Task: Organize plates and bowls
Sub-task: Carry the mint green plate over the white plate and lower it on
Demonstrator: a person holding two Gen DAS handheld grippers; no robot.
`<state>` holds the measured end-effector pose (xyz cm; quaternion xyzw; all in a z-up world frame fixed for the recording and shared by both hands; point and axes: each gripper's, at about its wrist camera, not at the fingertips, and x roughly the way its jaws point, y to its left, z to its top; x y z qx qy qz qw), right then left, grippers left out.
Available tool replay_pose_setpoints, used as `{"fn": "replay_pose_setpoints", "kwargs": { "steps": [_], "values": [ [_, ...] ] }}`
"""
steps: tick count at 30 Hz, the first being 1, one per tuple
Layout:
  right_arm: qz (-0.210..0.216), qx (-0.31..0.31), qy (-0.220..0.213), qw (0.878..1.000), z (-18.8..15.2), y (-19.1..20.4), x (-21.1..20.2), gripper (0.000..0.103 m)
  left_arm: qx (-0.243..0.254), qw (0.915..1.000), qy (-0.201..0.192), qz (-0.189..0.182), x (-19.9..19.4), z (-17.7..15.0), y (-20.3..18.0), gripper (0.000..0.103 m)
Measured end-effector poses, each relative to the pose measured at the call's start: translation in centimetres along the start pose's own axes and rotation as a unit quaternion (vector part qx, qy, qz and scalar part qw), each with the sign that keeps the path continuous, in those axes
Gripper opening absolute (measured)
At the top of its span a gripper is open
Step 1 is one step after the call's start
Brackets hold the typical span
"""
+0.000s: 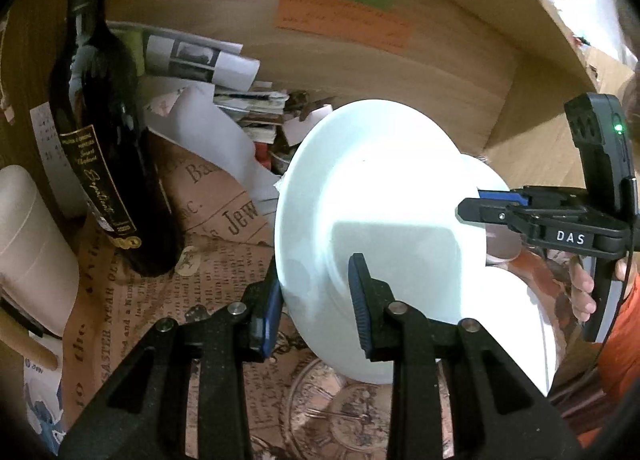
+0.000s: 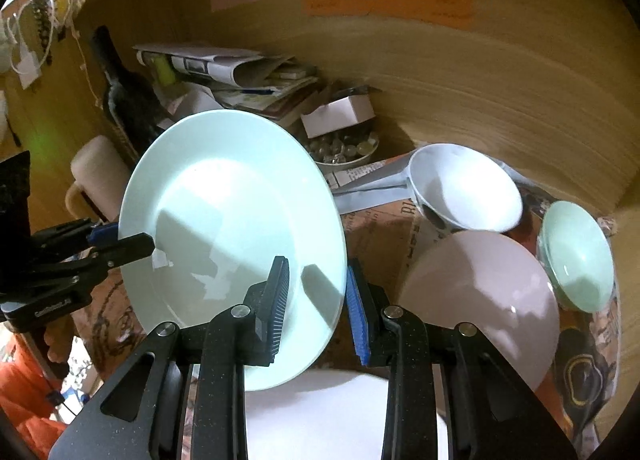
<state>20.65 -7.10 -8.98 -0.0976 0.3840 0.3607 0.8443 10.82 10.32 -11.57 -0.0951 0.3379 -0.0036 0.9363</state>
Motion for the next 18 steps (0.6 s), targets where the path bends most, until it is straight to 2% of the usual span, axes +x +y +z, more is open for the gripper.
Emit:
{"fn": "replay_pose_setpoints", "kwargs": {
  "steps": [18],
  "values": [
    [-0.022,0.037,-0.038,0.998,-5.0,-0.9,-4.9,0.026,0.030,0.9989,0.001,-0.037,-2.0,-1.3,-3.8,0.030]
  ]
}}
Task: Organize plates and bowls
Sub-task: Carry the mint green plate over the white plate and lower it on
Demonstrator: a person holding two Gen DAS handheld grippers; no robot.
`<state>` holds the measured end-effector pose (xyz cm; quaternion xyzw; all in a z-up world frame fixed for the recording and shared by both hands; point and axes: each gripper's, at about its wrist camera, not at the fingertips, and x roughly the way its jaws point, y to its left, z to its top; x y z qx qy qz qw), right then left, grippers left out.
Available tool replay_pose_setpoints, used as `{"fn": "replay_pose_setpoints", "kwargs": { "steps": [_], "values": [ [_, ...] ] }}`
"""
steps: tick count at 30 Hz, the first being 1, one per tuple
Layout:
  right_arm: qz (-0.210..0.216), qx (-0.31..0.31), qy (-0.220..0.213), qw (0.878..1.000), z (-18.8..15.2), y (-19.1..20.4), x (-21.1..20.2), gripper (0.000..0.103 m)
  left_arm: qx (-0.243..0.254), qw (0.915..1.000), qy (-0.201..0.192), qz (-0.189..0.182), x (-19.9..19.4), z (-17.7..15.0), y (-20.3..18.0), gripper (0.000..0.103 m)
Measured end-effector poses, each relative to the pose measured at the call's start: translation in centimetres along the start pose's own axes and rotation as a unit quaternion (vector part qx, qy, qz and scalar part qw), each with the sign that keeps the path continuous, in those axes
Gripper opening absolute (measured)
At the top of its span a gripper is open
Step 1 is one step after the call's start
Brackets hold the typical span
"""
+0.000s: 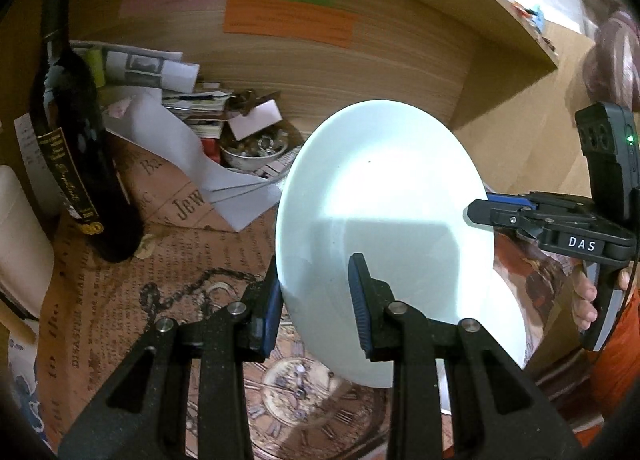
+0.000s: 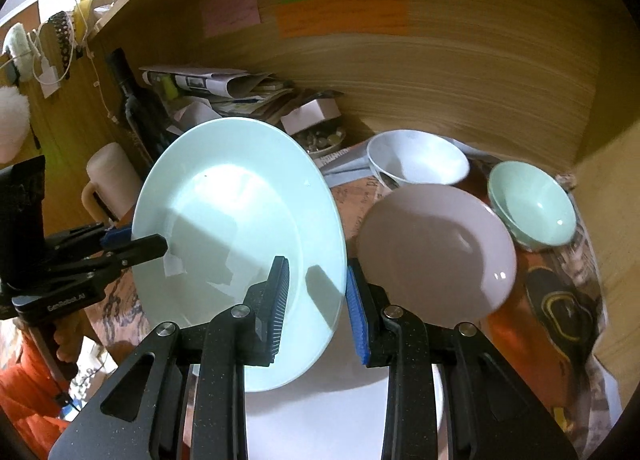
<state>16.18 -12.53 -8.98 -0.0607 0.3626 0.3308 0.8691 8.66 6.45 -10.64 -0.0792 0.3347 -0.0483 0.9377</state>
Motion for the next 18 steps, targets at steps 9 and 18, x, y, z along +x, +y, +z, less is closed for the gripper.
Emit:
{"fn": "replay_pose_setpoints", "kwargs": {
  "steps": [9,18],
  "values": [
    [-0.009,0.020,-0.002,1.000,-2.4,-0.7,-1.4,0.026,0.014,0.9996,0.014,-0.022,-0.8,-1.1,-2.0,0.030],
    [-0.018,0.042,0.008,0.999,-5.1,-1.7,-1.9,0.026,0.025,0.9984,0.037,-0.033,0.3,-2.4,-3.5,0.030]
  ]
}}
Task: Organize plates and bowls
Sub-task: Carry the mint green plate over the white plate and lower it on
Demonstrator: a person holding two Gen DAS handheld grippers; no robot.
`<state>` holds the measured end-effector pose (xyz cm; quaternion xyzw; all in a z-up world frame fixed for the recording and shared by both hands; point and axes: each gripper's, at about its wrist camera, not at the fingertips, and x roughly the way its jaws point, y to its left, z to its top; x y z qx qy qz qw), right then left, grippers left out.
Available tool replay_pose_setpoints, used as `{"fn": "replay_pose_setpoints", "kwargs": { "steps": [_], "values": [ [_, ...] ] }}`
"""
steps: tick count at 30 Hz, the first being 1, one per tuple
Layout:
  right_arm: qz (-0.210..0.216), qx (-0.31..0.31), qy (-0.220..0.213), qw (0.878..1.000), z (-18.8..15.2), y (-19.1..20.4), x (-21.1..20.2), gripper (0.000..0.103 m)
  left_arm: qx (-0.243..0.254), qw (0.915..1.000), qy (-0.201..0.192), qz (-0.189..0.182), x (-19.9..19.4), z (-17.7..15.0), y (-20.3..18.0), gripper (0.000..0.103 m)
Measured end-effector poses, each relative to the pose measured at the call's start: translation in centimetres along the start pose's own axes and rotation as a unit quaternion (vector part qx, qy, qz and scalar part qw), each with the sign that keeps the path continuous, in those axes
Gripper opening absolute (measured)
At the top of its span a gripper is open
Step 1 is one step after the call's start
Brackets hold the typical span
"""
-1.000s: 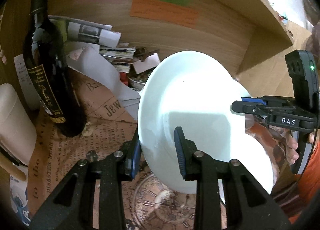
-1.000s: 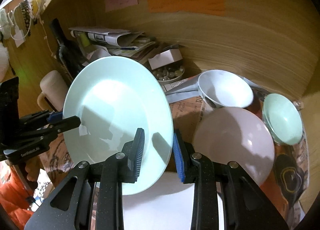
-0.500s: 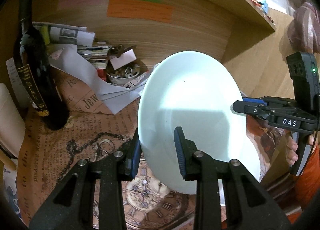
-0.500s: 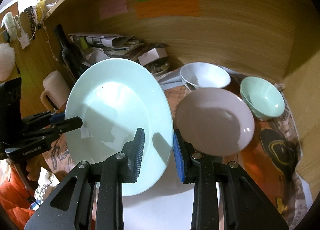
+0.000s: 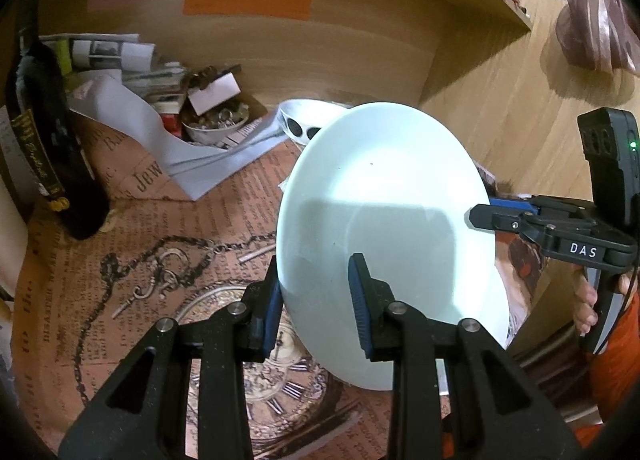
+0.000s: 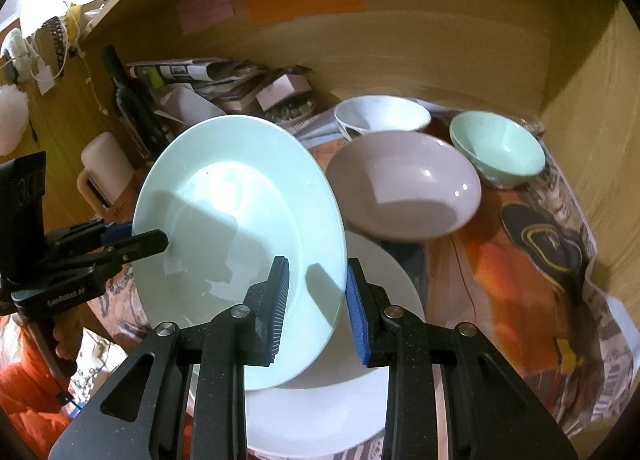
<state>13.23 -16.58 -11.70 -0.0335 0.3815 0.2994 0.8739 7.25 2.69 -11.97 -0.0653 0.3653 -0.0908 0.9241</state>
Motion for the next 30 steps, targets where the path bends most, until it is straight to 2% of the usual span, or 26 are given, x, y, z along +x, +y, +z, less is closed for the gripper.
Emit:
{"fn": "replay_pose_setpoints", "kwargs": {
  "steps": [20,30],
  "values": [
    [0.005,0.048,0.037,0.998,-3.5,-2.5,1.2,0.026,0.022,0.9987,0.046,-0.005,3.4,-0.8,-1.2,0.030],
    [0.006,0.070,0.037,0.997,-4.4,-3.3,1.2,0.027,0.030,0.9974,0.064,-0.014,5.0,-1.0,-1.3,0.031]
  ]
}}
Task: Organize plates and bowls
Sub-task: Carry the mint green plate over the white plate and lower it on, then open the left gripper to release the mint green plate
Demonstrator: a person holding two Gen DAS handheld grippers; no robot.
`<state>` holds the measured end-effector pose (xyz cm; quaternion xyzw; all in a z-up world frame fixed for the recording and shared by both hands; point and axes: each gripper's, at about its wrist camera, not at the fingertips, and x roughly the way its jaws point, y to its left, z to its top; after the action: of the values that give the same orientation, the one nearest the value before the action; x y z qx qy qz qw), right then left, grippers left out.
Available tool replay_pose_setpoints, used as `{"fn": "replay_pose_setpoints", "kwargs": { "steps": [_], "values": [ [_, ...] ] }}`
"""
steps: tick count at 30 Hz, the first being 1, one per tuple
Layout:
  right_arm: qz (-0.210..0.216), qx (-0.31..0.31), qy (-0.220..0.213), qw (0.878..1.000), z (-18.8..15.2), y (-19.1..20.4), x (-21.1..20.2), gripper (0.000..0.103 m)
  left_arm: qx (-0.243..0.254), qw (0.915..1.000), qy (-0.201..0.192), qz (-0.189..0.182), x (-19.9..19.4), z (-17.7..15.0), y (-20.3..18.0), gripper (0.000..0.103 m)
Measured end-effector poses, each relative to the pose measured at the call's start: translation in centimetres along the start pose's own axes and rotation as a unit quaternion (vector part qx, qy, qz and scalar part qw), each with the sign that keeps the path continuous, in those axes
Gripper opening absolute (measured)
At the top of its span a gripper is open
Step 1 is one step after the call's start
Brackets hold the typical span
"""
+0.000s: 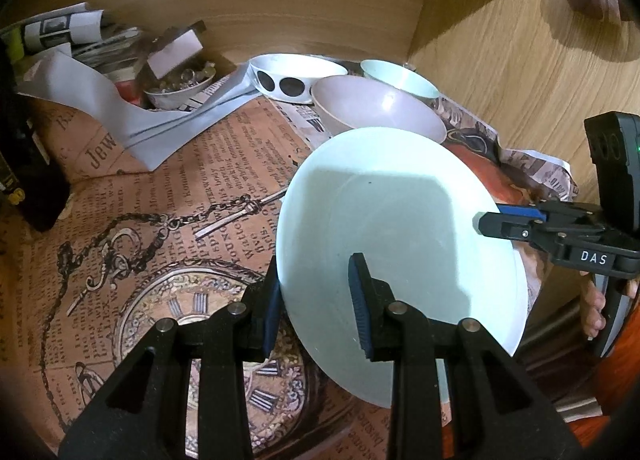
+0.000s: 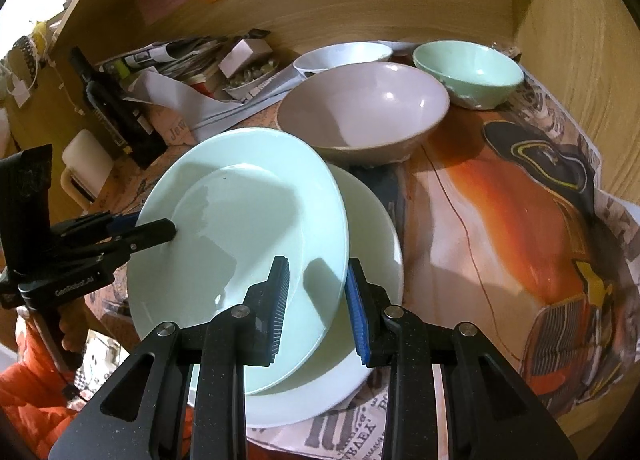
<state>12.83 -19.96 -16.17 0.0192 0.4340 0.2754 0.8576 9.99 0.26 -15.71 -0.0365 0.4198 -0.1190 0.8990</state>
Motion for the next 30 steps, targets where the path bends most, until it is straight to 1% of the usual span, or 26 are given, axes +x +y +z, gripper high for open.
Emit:
{"fn": "replay_pose_setpoints", "kwargs": {
  "steps": [4,11,15,21,25,30],
  "values": [
    [0.001,0.012,0.000,1.000,-0.4,-0.5,-0.2,0.027,0.003,1.0000,0.007,-0.005,0.6,0.1,-0.2,0.031],
    [0.007,0.016,-0.005,1.000,-0.9,-0.7,-0.6,0.027,0.009,0.9999,0.006,0.002,1.1,0.1,-0.6,0.033],
    [0.010,0.018,-0.010,1.000,-1.2,-0.9,-0.9,0.027,0.018,0.9997,0.002,0.015,1.4,0.0,-1.1,0.034],
    [0.016,0.026,-0.013,0.999,-1.6,-1.4,-1.1,0.026,0.040,0.9981,-0.006,0.047,1.9,-0.1,-2.1,0.035],
    [0.020,0.028,-0.015,0.999,-1.9,-1.4,-1.2,0.026,0.038,0.9983,-0.004,0.043,1.9,0.0,-2.1,0.039],
    [0.013,0.025,-0.017,0.999,-2.1,-1.3,-1.0,0.025,0.036,0.9985,-0.004,0.041,2.0,0.0,-2.1,0.040]
  ]
}}
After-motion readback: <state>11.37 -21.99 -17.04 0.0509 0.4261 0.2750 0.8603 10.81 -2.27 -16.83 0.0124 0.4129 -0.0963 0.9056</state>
